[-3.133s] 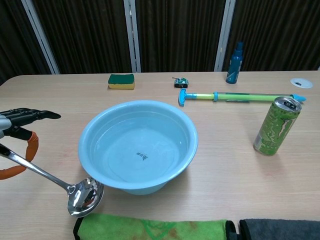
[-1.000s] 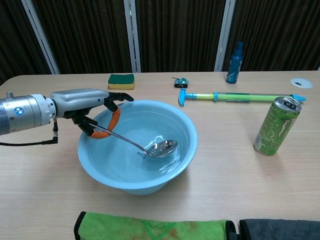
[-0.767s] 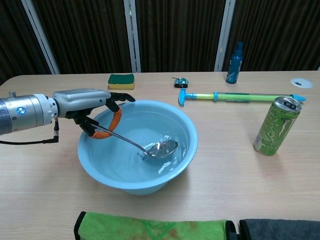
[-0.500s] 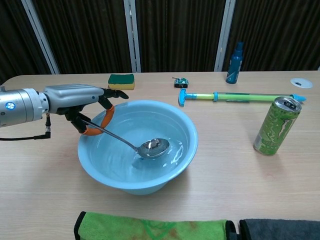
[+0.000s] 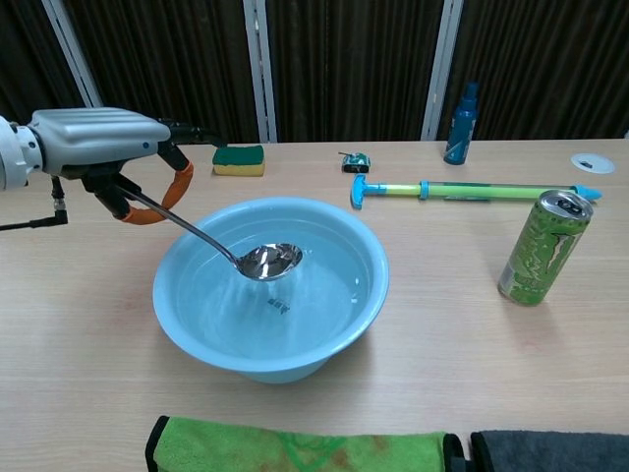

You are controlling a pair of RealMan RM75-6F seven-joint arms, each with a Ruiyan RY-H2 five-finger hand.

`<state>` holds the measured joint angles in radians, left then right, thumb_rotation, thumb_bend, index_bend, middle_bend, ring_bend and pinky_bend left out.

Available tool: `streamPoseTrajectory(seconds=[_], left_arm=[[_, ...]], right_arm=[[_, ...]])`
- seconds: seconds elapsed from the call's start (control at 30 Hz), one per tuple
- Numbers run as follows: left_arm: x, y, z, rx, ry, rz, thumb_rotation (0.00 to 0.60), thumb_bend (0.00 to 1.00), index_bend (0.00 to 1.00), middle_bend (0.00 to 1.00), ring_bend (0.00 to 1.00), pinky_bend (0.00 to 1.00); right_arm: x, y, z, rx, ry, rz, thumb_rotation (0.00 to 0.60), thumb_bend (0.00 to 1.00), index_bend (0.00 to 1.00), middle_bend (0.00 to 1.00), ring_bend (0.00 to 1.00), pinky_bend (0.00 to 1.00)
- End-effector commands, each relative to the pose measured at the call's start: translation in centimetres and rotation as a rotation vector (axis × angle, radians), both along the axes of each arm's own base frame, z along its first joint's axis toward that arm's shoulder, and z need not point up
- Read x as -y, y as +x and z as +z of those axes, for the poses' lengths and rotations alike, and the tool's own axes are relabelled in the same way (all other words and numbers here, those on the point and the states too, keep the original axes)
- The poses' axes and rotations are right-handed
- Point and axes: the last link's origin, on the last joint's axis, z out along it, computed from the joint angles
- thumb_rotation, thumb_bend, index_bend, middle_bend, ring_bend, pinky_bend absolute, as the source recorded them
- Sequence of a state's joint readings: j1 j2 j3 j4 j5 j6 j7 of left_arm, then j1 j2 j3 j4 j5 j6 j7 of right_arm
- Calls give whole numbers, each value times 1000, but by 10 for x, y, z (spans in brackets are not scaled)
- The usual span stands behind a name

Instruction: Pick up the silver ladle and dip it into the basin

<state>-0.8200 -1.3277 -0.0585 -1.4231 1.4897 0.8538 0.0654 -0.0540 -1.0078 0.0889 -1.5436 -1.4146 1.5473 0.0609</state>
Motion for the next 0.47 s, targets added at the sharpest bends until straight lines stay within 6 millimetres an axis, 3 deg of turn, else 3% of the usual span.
streamPoseTrajectory(seconds=[0.03,0.47], left_arm=[[1,3,12,-14,29,-15,600,410,603,0,0,0],[20,14,34,-50,80,-17,600,410,604,0,0,0]], right_arm=[[-1,1,-1,1,4,3,600,0,0,0,0,0],[-3,6,-1,29,21,34,600,0,0,0,0,0]])
